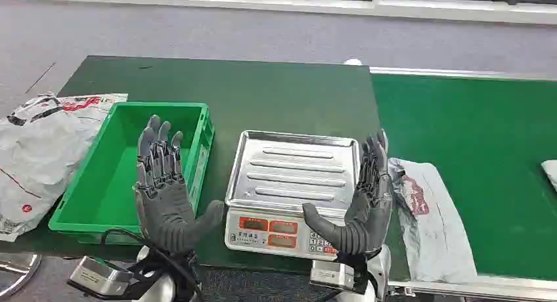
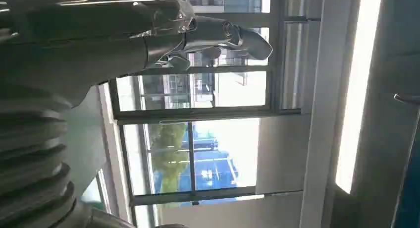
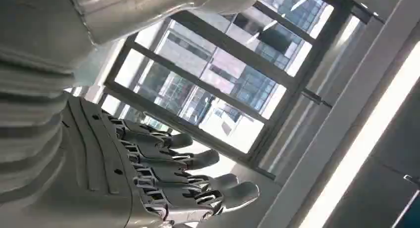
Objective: Moved the parcel from conveyor to table for the left to box.
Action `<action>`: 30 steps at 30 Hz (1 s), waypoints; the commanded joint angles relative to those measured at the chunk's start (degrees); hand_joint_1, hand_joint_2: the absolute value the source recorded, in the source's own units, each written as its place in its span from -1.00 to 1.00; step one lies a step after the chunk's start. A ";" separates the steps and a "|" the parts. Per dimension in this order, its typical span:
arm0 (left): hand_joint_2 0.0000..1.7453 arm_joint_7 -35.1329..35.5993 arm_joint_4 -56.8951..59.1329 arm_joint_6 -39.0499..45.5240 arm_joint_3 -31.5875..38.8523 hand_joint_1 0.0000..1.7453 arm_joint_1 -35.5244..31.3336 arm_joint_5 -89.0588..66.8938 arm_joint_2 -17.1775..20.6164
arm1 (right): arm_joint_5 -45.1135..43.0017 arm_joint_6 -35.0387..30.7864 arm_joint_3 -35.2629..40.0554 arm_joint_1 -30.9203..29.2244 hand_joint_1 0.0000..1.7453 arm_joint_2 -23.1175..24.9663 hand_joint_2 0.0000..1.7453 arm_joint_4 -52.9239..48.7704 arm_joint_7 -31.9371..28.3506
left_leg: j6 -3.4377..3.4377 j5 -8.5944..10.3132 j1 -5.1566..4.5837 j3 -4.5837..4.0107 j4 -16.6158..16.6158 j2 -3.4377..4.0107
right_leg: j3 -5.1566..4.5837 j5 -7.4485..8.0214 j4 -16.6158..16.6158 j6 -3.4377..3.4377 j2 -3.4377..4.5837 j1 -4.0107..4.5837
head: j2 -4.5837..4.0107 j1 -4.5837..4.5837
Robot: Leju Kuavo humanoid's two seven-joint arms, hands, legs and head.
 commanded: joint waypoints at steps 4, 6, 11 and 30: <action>1.00 0.00 1.43 0.21 0.51 -1.00 -0.14 -0.28 1.18 | 28.08 -0.05 -19.60 -13.23 -1.00 2.15 1.00 16.97 6.21 | -0.03 0.06 0.04 0.22 -0.17 0.07 | 0.22 0.09 -0.19 -0.04 0.06 0.05 | 0.00 0.00; 1.00 0.00 0.70 -0.64 1.78 -1.00 -0.22 0.09 0.37 | 37.82 -0.05 -27.01 -20.44 -1.00 0.52 1.00 24.02 11.76 | 0.00 0.06 0.02 0.13 -0.09 0.09 | 0.13 0.10 -0.11 -0.01 0.09 0.02 | 0.00 0.02; 1.00 0.00 -0.99 0.12 2.87 -1.00 0.82 -0.78 0.11 | 45.96 -0.05 -34.13 -29.41 -1.00 -5.33 1.00 33.77 19.73 | 0.08 0.23 0.07 0.16 -0.17 -0.03 | 0.27 0.28 -0.29 0.06 -0.04 0.07 | 0.02 0.00; 1.00 0.00 -1.43 -0.64 5.03 -1.00 2.39 -0.52 -0.24 | 47.44 -0.05 -48.33 -34.80 -1.00 -13.54 1.00 52.25 32.57 | 0.14 0.13 -0.03 0.04 0.03 -0.13 | 0.18 0.23 -0.12 0.21 -0.09 -0.01 | 0.02 0.02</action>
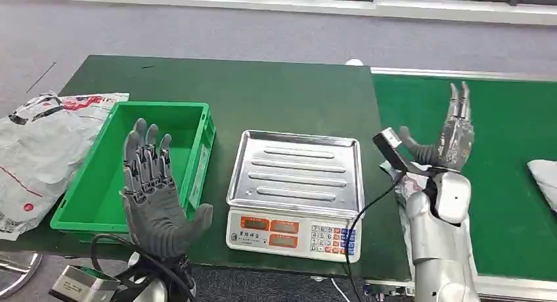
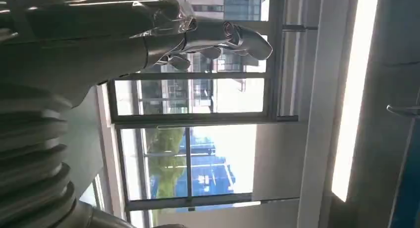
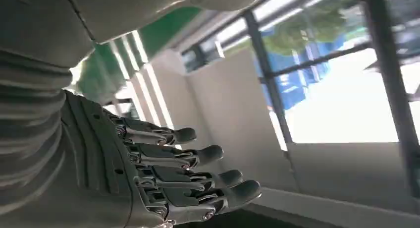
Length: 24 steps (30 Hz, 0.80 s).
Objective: Moved the parcel from conveyor to table for the left to box.
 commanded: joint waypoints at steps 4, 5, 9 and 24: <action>1.00 0.00 1.50 0.36 3.45 -1.00 0.07 -0.61 -0.07 | -0.32 -0.05 -9.72 -5.18 -1.00 -3.43 1.00 17.90 3.04 | -0.03 0.01 0.02 0.09 -0.06 0.03 | 0.08 0.03 -0.06 -0.05 0.03 0.03 | -0.02 0.00; 1.00 0.00 1.01 1.03 3.11 -1.00 0.13 -0.71 0.42 | -1.50 -0.05 -10.89 -7.24 -1.00 -4.05 1.00 24.07 3.38 | -0.08 0.07 0.06 0.22 -0.23 0.07 | 0.21 0.10 -0.24 -0.11 0.05 0.07 | 0.00 0.00; 1.00 0.00 1.36 0.84 3.39 -1.00 0.32 -0.72 0.63 | -6.22 1.67 -14.27 -8.58 -1.00 -6.76 1.00 36.48 3.24 | -0.05 0.01 0.08 0.24 -0.14 0.08 | 0.23 0.04 -0.18 -0.05 0.08 0.09 | -0.02 0.00; 1.00 0.00 1.47 1.98 3.24 -1.00 0.75 -1.80 0.35 | -9.95 2.37 -17.74 -4.81 -1.00 -7.56 1.00 37.27 2.95 | -0.05 0.01 0.03 0.16 -0.15 -0.01 | 0.14 0.02 -0.14 -0.08 -0.03 0.04 | 0.00 0.00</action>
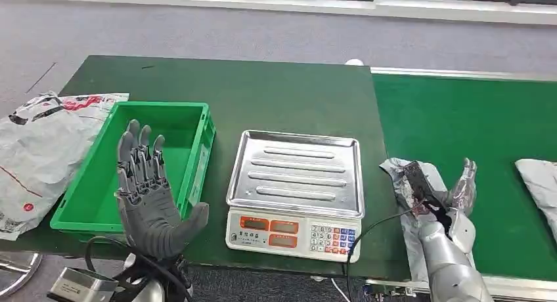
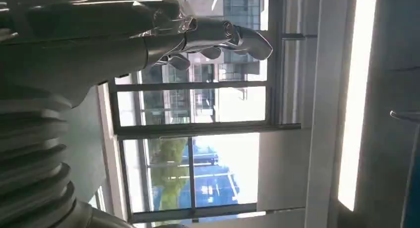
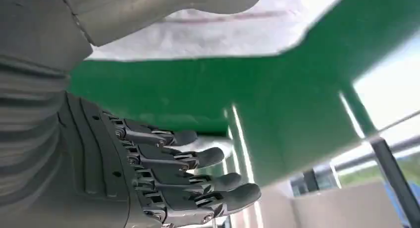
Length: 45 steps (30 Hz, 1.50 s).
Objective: Moved the parcel from conveyor to table for the left to box.
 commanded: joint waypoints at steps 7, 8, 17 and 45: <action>1.00 0.00 1.60 2.64 0.66 -1.00 0.95 -0.57 1.10 | -2.06 0.21 -5.98 0.25 -1.00 -1.18 1.00 6.10 2.35 | -0.05 0.01 0.04 0.17 -0.13 -0.01 | 0.18 0.00 -0.14 -0.06 -0.04 0.04 | 0.02 0.00; 1.00 0.00 1.73 2.66 0.60 -1.00 0.90 -0.62 1.12 | -2.48 0.49 -6.38 0.52 -1.00 -1.22 1.00 6.18 2.39 | -0.06 0.03 0.06 0.24 -0.20 -0.06 | 0.28 0.01 -0.22 -0.08 -0.09 0.07 | 0.02 0.00; 1.00 0.00 2.76 1.77 0.74 -1.00 0.23 -0.45 0.85 | -3.64 10.15 -9.05 2.26 -0.96 -3.03 1.00 8.90 9.30 | -0.08 0.05 0.06 0.26 -0.26 -0.04 | 0.29 0.04 -0.27 -0.11 -0.07 0.07 | 0.00 0.00; 1.00 0.00 4.15 2.23 -2.28 -1.00 -0.16 -0.79 1.74 | -4.99 16.65 -11.19 4.43 1.00 -3.41 1.00 8.81 5.61 | 0.03 -0.03 0.07 0.37 -0.03 -0.22 | 0.53 -0.12 -0.19 0.05 -0.29 0.08 | 0.00 0.00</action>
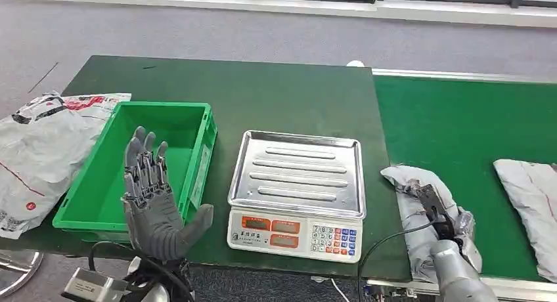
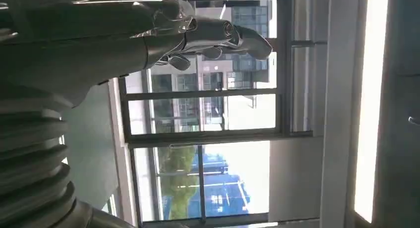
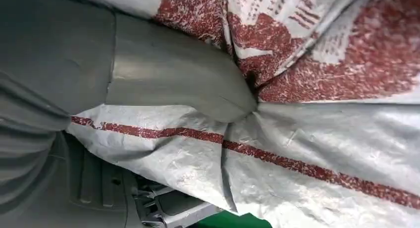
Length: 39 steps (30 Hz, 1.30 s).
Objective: Moved the parcel from conveyor to table for the left to box.
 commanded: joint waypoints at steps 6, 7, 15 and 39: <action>1.00 0.00 0.86 1.53 -2.13 -1.00 0.22 -0.02 2.92 | -8.58 -10.57 -4.64 0.37 1.00 4.92 1.00 -7.04 -23.27 | 0.00 -0.04 0.02 0.09 -0.10 0.10 | 0.12 0.01 -0.08 -0.05 0.08 0.03 | -0.02 0.00; 1.00 0.00 0.45 1.47 -2.10 -1.00 0.43 0.17 3.14 | -11.67 -11.61 -3.61 1.27 1.00 7.65 1.00 -13.61 -28.32 | -0.02 -0.03 0.05 0.10 -0.14 0.15 | 0.12 0.04 -0.13 -0.06 0.13 0.05 | -0.02 0.00; 1.00 0.00 0.58 -0.29 -1.16 -1.00 0.35 0.50 2.54 | -19.94 -5.76 9.28 15.90 1.00 17.80 1.00 -53.48 -29.07 | -0.08 -0.03 0.03 -0.07 -0.16 -0.03 | -0.08 -0.07 -0.04 -0.12 -0.06 0.05 | -0.02 0.00; 1.00 0.00 0.46 0.05 -1.38 -1.00 0.07 0.65 2.51 | -24.83 -9.09 12.79 16.06 1.00 16.66 1.00 -52.76 -30.34 | -0.08 -0.06 0.04 0.03 -0.29 0.09 | 0.01 -0.07 -0.17 -0.19 0.08 0.05 | -0.02 0.00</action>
